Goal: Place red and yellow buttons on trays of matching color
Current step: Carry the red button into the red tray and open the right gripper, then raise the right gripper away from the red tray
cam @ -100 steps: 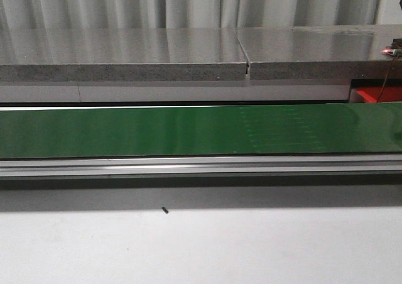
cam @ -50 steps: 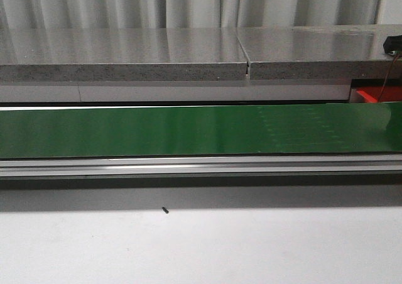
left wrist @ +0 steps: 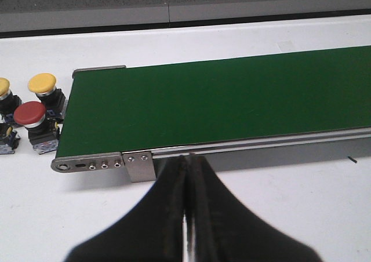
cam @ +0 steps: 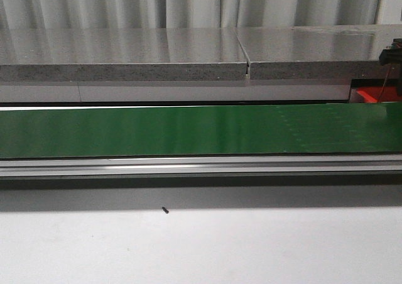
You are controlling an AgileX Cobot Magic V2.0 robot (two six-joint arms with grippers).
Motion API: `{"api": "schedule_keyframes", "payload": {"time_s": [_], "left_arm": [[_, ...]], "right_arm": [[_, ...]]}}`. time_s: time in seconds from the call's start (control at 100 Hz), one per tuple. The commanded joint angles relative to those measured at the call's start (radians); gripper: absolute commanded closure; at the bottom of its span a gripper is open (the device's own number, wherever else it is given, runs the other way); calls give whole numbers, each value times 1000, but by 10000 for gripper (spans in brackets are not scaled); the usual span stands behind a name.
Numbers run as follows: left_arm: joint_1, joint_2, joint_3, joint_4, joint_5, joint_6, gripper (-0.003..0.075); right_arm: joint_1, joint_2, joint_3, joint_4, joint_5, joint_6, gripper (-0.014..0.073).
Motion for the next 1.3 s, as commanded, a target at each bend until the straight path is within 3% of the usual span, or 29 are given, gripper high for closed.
{"api": "schedule_keyframes", "payload": {"time_s": [0.0,0.16,0.26,0.85,0.97,1.1,1.21,1.29], "left_arm": [[-8,8,-27,-11,-79,-8,741],[-8,8,-27,-11,-79,-8,741],[-8,8,-27,-11,-79,-8,741],[-8,8,-27,-11,-79,-8,741],[-8,8,-27,-11,-79,-8,741],[-8,8,-27,-11,-79,-8,741],[-8,8,-27,-11,-79,-8,741],[-8,8,-27,-11,-79,-8,741]], "right_arm": [[-6,-64,-35,7,-46,-5,431],[-6,-64,-35,7,-46,-5,196],[-6,-64,-35,7,-52,-5,117],[-3,-211,8,6,-69,-5,118],[10,-303,91,6,-78,-6,210],[39,-426,211,6,-103,-9,482],[70,-530,307,4,-117,-18,663],[94,-602,373,0,-122,-20,659]]}}
